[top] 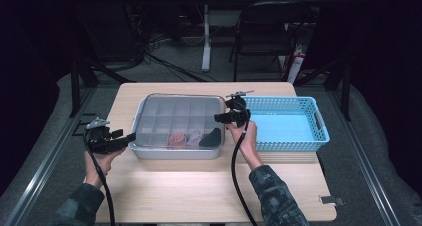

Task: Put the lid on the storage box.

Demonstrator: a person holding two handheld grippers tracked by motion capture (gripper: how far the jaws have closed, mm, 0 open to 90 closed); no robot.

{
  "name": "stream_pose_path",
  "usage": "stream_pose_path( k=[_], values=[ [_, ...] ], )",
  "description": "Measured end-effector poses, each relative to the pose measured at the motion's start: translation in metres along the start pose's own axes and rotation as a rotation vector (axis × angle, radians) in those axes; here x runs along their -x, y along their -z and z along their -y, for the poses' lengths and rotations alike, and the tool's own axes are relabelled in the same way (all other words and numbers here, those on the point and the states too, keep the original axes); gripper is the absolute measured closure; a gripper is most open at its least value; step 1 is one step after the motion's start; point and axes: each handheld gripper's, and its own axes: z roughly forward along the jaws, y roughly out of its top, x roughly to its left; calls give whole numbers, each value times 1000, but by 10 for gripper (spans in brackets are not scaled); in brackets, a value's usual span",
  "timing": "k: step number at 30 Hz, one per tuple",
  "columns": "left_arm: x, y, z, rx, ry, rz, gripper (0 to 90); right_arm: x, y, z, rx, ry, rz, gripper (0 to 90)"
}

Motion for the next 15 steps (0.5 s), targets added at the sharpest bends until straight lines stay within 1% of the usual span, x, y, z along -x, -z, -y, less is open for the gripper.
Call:
stream_pose_path(
  k=[1, 3, 4, 7, 9, 10, 11, 13, 15],
  values=[
    [1, 1, 4, -6, -20, 2, 357, 1, 0, 1, -7, 4, 2, 447],
    [3, 3, 11, -18, -43, 13, 328, 3, -1, 1, -12, -10, -9, 461],
    [4, 2, 14, -25, -50, 11, 320, 4, -1, 2, -12, -8, -8, 479],
    [4, 0, 22, -59, -79, 12, 294, 4, -1, 2, -12, -4, -8, 490],
    [2, -3, 25, -68, -67, 34, 275, 5, -1, 2, -10, -7, -14, 504],
    [2, -5, 27, -70, -68, 48, 265, 6, -1, 1, -13, -3, -20, 505],
    [2, -6, 28, -71, -74, 60, 258, 5, -2, 1, -13, -8, -21, 507],
    [2, -9, 28, -82, -93, 88, 259, 5, -3, 0, -18, 8, -29, 511],
    [5, -12, 28, -90, -115, 106, 266, 5, -4, -2, -25, 22, -42, 516]
  ],
)
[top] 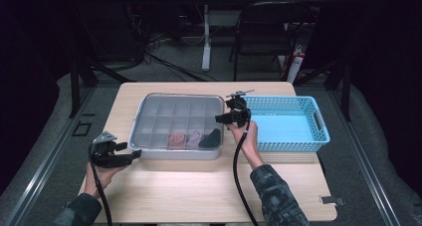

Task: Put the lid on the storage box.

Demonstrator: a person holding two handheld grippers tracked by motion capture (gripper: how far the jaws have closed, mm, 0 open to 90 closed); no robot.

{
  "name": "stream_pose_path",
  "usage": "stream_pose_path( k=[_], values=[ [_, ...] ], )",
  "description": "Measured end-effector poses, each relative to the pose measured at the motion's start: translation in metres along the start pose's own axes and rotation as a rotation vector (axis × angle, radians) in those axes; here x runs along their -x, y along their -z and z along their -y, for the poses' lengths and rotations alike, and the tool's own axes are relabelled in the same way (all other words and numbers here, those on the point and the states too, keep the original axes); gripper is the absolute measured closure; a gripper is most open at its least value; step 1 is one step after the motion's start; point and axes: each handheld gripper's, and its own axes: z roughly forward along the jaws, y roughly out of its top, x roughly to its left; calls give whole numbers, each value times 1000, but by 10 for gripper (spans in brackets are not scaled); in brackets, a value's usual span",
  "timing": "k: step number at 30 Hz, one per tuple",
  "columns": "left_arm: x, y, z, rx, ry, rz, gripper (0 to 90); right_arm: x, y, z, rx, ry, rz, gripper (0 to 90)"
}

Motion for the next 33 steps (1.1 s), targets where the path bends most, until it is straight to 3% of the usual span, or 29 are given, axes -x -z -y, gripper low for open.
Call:
stream_pose_path(
  k=[19, 33],
  values=[
    [-1, 1, 2, 15, -15, 11, 279, 0, -5, -6, -33, 57, -36, 493],
    [1, 1, 3, 19, -18, 6, 281, 11, -3, -5, -8, 30, -81, 536]
  ],
)
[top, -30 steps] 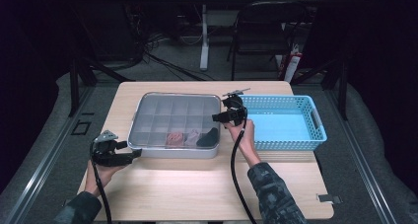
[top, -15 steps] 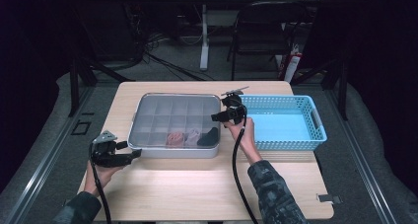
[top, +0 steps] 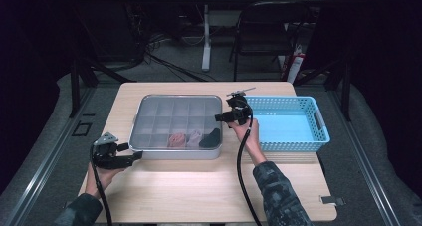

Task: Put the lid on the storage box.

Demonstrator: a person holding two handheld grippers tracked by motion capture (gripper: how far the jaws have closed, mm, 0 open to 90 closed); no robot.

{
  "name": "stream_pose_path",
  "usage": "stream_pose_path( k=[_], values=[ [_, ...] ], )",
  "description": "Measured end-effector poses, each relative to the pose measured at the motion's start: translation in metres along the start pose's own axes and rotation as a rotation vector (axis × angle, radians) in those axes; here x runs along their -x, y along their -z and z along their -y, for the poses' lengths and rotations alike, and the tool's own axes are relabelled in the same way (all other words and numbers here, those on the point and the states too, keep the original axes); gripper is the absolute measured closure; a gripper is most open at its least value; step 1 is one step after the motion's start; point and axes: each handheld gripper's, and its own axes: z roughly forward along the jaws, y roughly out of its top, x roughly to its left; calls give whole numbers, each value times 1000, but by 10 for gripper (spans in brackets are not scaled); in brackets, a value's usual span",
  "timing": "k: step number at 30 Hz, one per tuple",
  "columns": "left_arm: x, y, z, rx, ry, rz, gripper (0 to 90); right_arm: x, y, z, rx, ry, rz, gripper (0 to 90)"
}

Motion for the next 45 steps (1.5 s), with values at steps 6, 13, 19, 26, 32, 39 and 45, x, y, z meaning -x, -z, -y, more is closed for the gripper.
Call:
stream_pose_path(
  k=[6, 13, 19, 26, 32, 39, 45],
  values=[
    [-2, -2, -1, 1, 9, 3, 257, 0, -3, -8, 2, -8, 67, 534],
    [0, -2, -2, -7, 5, 15, 245, -8, -6, -11, 13, 14, 76, 587],
    [1, -3, -2, -11, -13, 12, 233, -3, -7, -12, 20, -16, 41, 595],
    [0, -2, -1, -12, -25, 14, 240, -5, -13, -14, 11, -9, 65, 561],
    [0, -3, 0, -7, -12, 15, 233, -5, -10, -13, 14, -31, 34, 530],
    [2, -3, 0, -4, -4, 10, 237, -4, -5, -8, 2, -81, 16, 561],
    [3, -2, 0, -7, -19, 6, 244, -6, -8, -5, -5, -64, 33, 553]
  ],
)
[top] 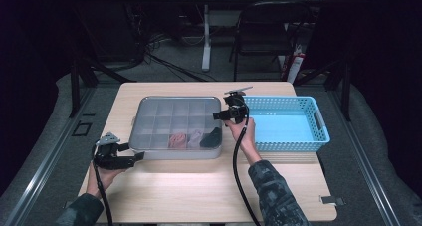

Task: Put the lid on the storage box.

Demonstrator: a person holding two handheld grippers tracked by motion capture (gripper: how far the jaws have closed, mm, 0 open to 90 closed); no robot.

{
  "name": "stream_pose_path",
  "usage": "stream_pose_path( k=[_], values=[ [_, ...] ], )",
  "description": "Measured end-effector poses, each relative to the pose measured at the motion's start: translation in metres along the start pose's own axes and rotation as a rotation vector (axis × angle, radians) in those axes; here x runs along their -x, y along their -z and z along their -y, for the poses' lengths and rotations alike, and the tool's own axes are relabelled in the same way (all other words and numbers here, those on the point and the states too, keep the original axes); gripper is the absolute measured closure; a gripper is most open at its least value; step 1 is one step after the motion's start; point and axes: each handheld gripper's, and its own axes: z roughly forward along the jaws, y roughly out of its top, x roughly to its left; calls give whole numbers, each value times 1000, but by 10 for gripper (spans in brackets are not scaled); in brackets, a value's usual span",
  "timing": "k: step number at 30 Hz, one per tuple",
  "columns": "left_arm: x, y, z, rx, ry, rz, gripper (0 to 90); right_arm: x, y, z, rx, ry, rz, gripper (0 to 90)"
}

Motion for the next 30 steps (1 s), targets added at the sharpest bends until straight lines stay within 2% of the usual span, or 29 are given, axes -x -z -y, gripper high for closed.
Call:
stream_pose_path(
  k=[4, 5, 7, 8, 11, 16, 17, 23, 30],
  values=[
    [-1, 1, 1, -9, 14, -7, 253, 0, 2, 0, 9, 12, 9, 490],
    [-1, 2, 1, -14, 20, -12, 250, 0, 4, 0, 14, 24, 22, 469],
    [-1, 3, 2, -15, 34, -17, 244, -1, 8, 2, 12, 41, 18, 399],
    [0, 4, 2, -16, 33, -18, 234, -2, 10, 2, 11, 47, 26, 399],
    [3, 7, 1, -22, 42, -23, 203, -1, 19, 8, 18, 56, 32, 362],
    [8, 12, 1, -18, 56, -31, 166, -8, 38, 20, 20, 111, 43, 263],
    [10, 13, 2, -7, 62, -35, 156, -9, 42, 23, 29, 116, 44, 247],
    [21, 25, 5, -19, 72, -47, 94, -12, 66, 44, 39, 160, 38, 155],
    [37, 34, 9, -31, 74, -48, 28, -11, 97, 77, 42, 209, 35, 123]
  ],
)
